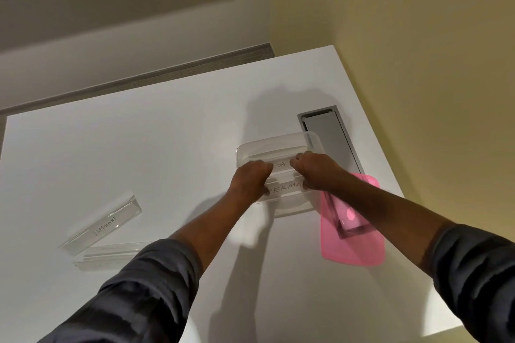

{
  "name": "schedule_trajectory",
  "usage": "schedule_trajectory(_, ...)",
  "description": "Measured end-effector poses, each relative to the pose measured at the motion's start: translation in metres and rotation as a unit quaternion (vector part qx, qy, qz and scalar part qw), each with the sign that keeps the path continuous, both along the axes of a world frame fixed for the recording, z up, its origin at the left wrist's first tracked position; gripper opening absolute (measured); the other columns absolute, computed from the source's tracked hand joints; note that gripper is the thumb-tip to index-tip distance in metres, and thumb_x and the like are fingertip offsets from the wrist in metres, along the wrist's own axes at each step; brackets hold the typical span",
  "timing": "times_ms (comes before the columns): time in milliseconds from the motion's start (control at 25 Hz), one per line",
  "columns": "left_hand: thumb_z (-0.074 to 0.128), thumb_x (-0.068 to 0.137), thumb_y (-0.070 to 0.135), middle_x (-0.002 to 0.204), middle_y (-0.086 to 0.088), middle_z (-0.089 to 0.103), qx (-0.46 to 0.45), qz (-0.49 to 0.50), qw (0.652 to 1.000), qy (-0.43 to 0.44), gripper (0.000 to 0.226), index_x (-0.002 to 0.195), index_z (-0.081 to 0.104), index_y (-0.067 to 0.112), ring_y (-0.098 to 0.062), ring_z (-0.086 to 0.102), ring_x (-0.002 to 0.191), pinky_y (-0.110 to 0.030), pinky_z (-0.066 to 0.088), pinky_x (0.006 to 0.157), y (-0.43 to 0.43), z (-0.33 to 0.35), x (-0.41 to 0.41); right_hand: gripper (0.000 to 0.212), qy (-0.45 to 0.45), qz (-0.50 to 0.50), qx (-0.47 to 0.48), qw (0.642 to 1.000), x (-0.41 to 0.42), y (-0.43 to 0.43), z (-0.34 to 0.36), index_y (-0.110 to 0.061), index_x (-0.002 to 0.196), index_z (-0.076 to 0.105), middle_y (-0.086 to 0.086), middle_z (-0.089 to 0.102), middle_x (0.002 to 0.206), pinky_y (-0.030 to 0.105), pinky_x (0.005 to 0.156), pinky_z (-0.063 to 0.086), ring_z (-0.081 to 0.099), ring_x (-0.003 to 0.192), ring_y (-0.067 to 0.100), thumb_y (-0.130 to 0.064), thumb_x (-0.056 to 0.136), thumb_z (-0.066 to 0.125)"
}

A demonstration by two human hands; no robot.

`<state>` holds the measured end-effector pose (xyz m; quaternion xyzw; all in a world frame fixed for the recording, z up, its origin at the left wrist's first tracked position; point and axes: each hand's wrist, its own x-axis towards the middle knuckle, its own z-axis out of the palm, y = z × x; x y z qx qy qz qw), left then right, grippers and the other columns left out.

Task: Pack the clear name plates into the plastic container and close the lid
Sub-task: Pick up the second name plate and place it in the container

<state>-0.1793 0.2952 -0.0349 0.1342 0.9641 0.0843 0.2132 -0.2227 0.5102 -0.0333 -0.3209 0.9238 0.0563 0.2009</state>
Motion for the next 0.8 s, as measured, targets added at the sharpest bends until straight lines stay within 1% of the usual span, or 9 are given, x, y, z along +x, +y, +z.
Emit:
schedule_trajectory(80,0.084,0.091,0.025,0.129,-0.009,0.071,0.050,0.028,0.998,0.041,0.049,0.135,0.064,0.013,-0.032,0.066,0.122,-0.045,0.058,0.096,-0.007,0.010,0.003,0.055,-0.007,-0.027,-0.023,0.999,0.001,-0.002,0.006,-0.010,0.121,0.063,0.009,0.070,0.115,0.042,0.079,0.060,0.068,0.106,0.028,-0.024,0.076,0.090)
schedule_trajectory(160,0.082,0.093,0.029,0.126,-0.006,0.074,0.125,0.088,0.985,0.079,0.045,0.134,0.067,0.016,-0.029,0.069,0.118,-0.044,0.057,0.096,-0.018,0.022,0.010,0.051,-0.006,-0.063,-0.059,0.996,0.003,-0.004,0.014,-0.011,0.119,0.065,0.008,0.071,0.113,0.040,0.080,0.058,0.070,0.104,0.028,-0.032,0.079,0.089)
schedule_trajectory(240,0.082,0.094,0.033,0.115,-0.002,0.078,0.191,0.162,0.960,0.127,0.034,0.123,0.074,0.018,-0.023,0.073,0.105,-0.040,0.058,0.091,-0.034,0.033,0.022,0.046,-0.009,-0.111,-0.110,0.988,0.008,-0.010,0.024,-0.012,0.118,0.068,0.007,0.072,0.113,0.036,0.081,0.054,0.070,0.102,0.027,-0.037,0.083,0.086)
schedule_trajectory(360,0.076,0.099,0.029,0.097,0.001,0.082,0.252,0.270,0.913,0.174,0.016,0.107,0.080,0.016,-0.018,0.076,0.087,-0.040,0.062,0.083,-0.061,0.042,0.049,0.032,-0.002,-0.154,-0.197,0.968,0.027,-0.029,0.042,-0.012,0.113,0.071,0.006,0.073,0.106,0.030,0.074,0.044,0.069,0.095,0.026,-0.032,0.090,0.080)
schedule_trajectory(440,0.074,0.101,0.027,0.092,0.003,0.083,0.261,0.336,0.890,0.166,0.013,0.103,0.082,0.017,-0.017,0.077,0.083,-0.040,0.064,0.081,-0.081,0.044,0.072,0.016,0.011,-0.156,-0.247,0.956,0.049,-0.052,0.052,-0.012,0.107,0.073,0.007,0.074,0.099,0.029,0.070,0.041,0.070,0.088,0.027,-0.022,0.094,0.075)
schedule_trajectory(480,0.073,0.101,0.026,0.091,0.003,0.083,0.261,0.358,0.882,0.158,0.013,0.103,0.082,0.017,-0.016,0.077,0.082,-0.040,0.065,0.081,-0.090,0.042,0.084,0.011,0.014,-0.152,-0.267,0.951,0.061,-0.065,0.057,-0.011,0.105,0.073,0.008,0.075,0.098,0.031,0.069,0.044,0.069,0.087,0.027,-0.016,0.095,0.072)
schedule_trajectory(560,0.073,0.101,0.026,0.088,0.004,0.081,0.256,0.388,0.873,0.146,0.011,0.101,0.082,0.019,-0.016,0.076,0.081,-0.041,0.065,0.080,-0.110,0.039,0.108,0.010,-0.001,-0.143,-0.292,0.946,0.082,-0.092,0.062,-0.012,0.103,0.073,0.007,0.075,0.098,0.037,0.071,0.053,0.069,0.087,0.026,-0.012,0.096,0.066)
schedule_trajectory(680,0.071,0.100,0.026,0.085,0.006,0.079,0.242,0.421,0.863,0.137,0.011,0.099,0.081,0.021,-0.015,0.075,0.080,-0.042,0.064,0.079,-0.147,0.037,0.144,0.008,-0.048,-0.130,-0.298,0.944,0.114,-0.137,0.060,-0.017,0.102,0.071,0.001,0.073,0.096,0.040,0.074,0.056,0.067,0.084,0.022,-0.020,0.098,0.065)
schedule_trajectory(800,0.070,0.101,0.026,0.086,0.007,0.078,0.223,0.445,0.857,0.132,0.011,0.097,0.080,0.023,-0.016,0.075,0.082,-0.042,0.065,0.079,-0.188,0.036,0.175,0.009,-0.086,-0.113,-0.300,0.943,0.141,-0.181,0.050,-0.018,0.103,0.072,-0.002,0.070,0.093,0.032,0.070,0.048,0.065,0.080,0.018,-0.023,0.098,0.066)
